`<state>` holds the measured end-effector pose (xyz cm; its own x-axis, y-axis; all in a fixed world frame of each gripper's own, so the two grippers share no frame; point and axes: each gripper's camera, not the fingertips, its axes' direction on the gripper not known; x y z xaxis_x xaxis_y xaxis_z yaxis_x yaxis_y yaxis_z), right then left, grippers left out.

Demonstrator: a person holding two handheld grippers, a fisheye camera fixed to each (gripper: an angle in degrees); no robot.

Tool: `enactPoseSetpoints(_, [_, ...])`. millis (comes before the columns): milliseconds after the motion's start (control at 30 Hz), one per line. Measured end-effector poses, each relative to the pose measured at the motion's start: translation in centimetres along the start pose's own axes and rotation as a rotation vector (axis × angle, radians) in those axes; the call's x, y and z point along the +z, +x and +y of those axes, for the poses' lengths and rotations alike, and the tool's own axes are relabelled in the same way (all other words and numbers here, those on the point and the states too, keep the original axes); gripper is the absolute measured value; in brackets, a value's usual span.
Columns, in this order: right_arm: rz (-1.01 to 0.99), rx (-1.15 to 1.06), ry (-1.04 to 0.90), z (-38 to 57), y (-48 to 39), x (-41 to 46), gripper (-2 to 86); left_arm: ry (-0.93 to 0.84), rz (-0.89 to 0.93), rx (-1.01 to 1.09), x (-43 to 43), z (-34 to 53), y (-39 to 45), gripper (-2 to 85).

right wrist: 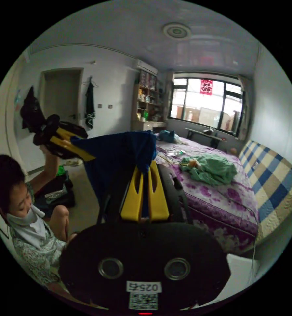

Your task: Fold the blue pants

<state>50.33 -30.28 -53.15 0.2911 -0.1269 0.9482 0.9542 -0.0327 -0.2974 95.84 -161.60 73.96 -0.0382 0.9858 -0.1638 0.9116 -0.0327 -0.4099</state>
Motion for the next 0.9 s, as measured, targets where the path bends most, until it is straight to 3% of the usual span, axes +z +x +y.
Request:
enactPoseSetpoints(267, [0.142, 0.068, -0.05, 0.7, 6.4, -2.0, -0.4, 0.096, 0.065, -0.012, -4.3, -5.5, 10.4, -1.4])
enactPoseSetpoints(433, [0.035, -0.002, -0.116, -2.2, 9.9, -0.2, -0.4, 0.169, 0.152, -0.169, -10.0, -6.6, 12.6, -1.3])
enactPoseSetpoints(533, [-0.131, -0.076, -0.242, -4.9, 11.9, 4.9, -0.5, 0.229, 0.183, -0.267, -12.8, -4.3, 13.1, -1.3])
enactPoseSetpoints(733, [-0.364, -0.346, -0.591, -5.6, 9.9, 26.8, -0.4, 0.182, 0.201, -0.549, -12.0, 10.4, 15.9, -1.0])
enactPoseSetpoints(900, [-0.51, -0.602, -0.871, 6.0, 1.0, 52.4, -0.3, 0.059, 0.273, -0.994, -6.6, 35.0, 25.0, -1.0])
